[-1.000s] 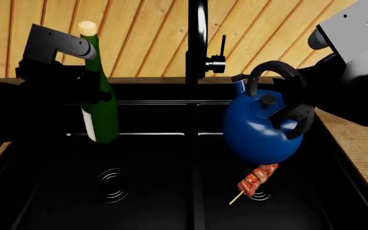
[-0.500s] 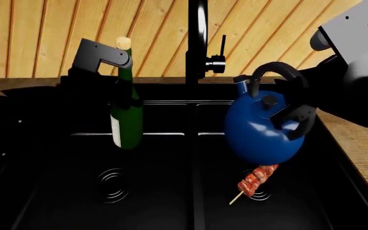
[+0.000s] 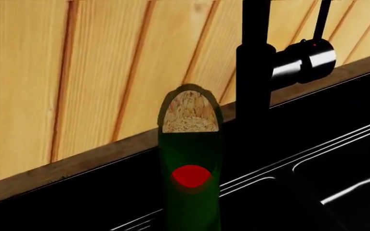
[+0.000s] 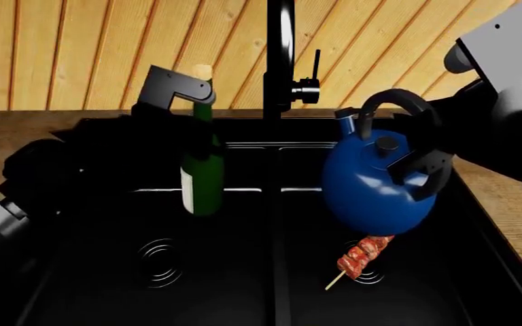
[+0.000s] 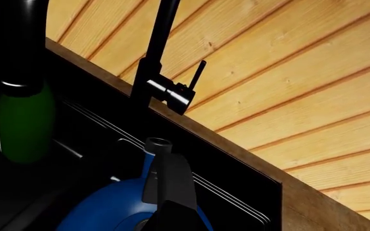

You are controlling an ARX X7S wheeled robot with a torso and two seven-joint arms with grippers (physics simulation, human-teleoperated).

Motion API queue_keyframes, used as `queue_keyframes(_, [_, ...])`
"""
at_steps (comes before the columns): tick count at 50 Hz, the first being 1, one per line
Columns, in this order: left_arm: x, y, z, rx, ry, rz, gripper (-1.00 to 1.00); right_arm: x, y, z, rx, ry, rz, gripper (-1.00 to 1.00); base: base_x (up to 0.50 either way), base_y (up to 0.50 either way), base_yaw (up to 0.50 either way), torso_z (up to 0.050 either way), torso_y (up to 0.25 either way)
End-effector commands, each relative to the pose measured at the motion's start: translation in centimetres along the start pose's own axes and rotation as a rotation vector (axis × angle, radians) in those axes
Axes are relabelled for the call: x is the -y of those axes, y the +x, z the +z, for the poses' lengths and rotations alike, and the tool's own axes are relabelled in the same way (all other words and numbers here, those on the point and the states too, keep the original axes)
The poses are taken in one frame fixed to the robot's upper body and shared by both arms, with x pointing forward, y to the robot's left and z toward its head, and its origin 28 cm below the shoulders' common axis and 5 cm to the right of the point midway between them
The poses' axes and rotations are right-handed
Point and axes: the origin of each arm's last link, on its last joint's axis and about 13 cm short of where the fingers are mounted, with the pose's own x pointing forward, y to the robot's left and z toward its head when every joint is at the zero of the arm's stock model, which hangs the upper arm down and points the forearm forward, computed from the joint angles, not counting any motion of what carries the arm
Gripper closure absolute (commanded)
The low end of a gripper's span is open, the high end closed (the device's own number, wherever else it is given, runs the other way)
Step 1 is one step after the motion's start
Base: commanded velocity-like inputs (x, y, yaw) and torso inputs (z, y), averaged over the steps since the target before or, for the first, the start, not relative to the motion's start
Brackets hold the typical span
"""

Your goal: Pick the kettle non electric and bottle and place them in the sink. Then turn on the water.

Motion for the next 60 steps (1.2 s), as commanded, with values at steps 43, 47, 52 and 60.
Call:
queue_keyframes(43, [1.4, 1.0, -2.8, -0.037, -0.020, -0.048, -1.00, 0.5, -0.4, 0.5, 0.042, -0.009, -0.062, 1.00, 0.00, 0.00, 0.00, 0.000, 0.000])
queue_keyframes(47, [1.3, 1.0, -2.6, -0.033, -0.022, -0.041, -1.00, 0.5, -0.4, 0.5, 0.041, -0.009, -0.061, 1.00, 0.00, 0.00, 0.00, 0.000, 0.000])
queue_keyframes(52, [1.2, 0.9, -2.3, -0.025, -0.022, -0.040, -1.00, 0.5, -0.4, 0.6, 0.041, -0.009, -0.061, 1.00, 0.00, 0.00, 0.00, 0.000, 0.000])
queue_keyframes(60, [0.8, 0.7, -1.5, -0.004, -0.022, -0.032, -1.00, 0.5, -0.6, 0.7, 0.044, -0.012, -0.061, 1.00, 0.00, 0.00, 0.00, 0.000, 0.000])
